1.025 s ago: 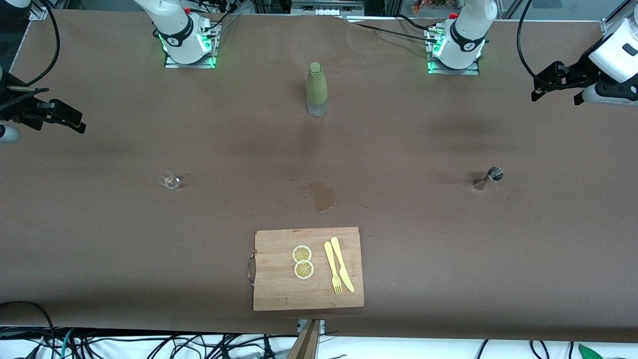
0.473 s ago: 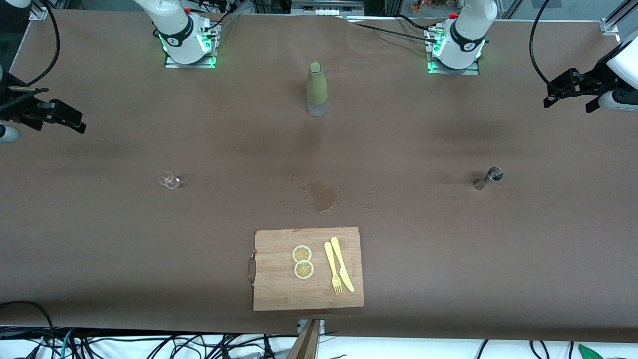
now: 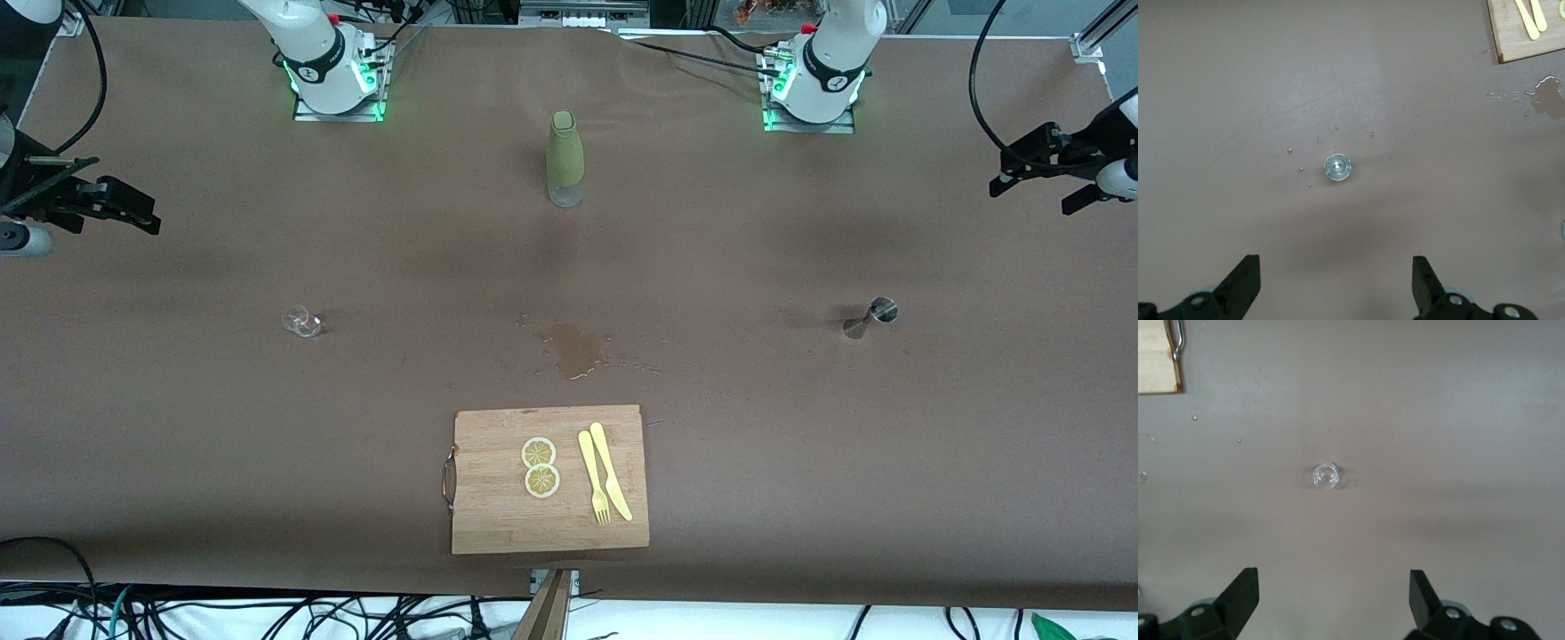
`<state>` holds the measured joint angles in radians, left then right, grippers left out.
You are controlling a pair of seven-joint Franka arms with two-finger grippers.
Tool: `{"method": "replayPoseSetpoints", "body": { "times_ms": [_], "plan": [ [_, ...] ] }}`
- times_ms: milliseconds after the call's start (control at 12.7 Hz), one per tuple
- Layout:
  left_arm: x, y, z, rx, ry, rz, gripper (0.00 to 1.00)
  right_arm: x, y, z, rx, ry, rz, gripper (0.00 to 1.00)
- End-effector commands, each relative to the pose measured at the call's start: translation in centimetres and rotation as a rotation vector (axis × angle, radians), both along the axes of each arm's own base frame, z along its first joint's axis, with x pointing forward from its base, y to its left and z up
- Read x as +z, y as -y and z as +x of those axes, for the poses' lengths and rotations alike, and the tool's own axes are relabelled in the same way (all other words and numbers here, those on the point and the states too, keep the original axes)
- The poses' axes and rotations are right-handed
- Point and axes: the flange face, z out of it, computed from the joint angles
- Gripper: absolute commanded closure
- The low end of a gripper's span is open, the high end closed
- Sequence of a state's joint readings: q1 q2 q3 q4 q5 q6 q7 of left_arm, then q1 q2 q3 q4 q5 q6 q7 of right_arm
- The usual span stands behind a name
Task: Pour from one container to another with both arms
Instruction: 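Move the right gripper toward the glass beaker while the left gripper approaches the jigger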
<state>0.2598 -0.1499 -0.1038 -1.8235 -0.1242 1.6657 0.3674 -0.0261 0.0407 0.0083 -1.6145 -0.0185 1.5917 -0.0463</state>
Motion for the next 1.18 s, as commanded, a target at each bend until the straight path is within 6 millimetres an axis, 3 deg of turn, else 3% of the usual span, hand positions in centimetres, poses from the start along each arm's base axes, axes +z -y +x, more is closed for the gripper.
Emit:
{"method": "replayPoseSetpoints", "body": {
  "times_ms": [0,315,473,868,1104],
  "plan": [
    [-0.6,-0.8,0.6,-0.109,0.046,-0.046,0.0,-0.3,0.1,0.0,0.066,-0.02,0.01,0.0],
    [-3.1,-5.0,0.8,-0.186,0.082,-0.146,0.0,-1.3,0.6,0.3,0.165,-0.04,0.023,0.0],
    [-3.8,-6.1,0.5,-0.2,0.089,-0.17,0.0,-1.6,0.7,0.5,0.224,-0.046,0.029,0.0],
    [-9.0,-8.6,0.2,-0.281,0.139,-0.302,0.0,-3.4,1.3,1.1,0.44,-0.081,0.046,0.0],
    [-12.5,-9.9,0.4,-0.355,0.181,-0.402,0.0,-4.8,2.8,1.5,0.522,-0.106,0.066,0.0]
  ]
}}
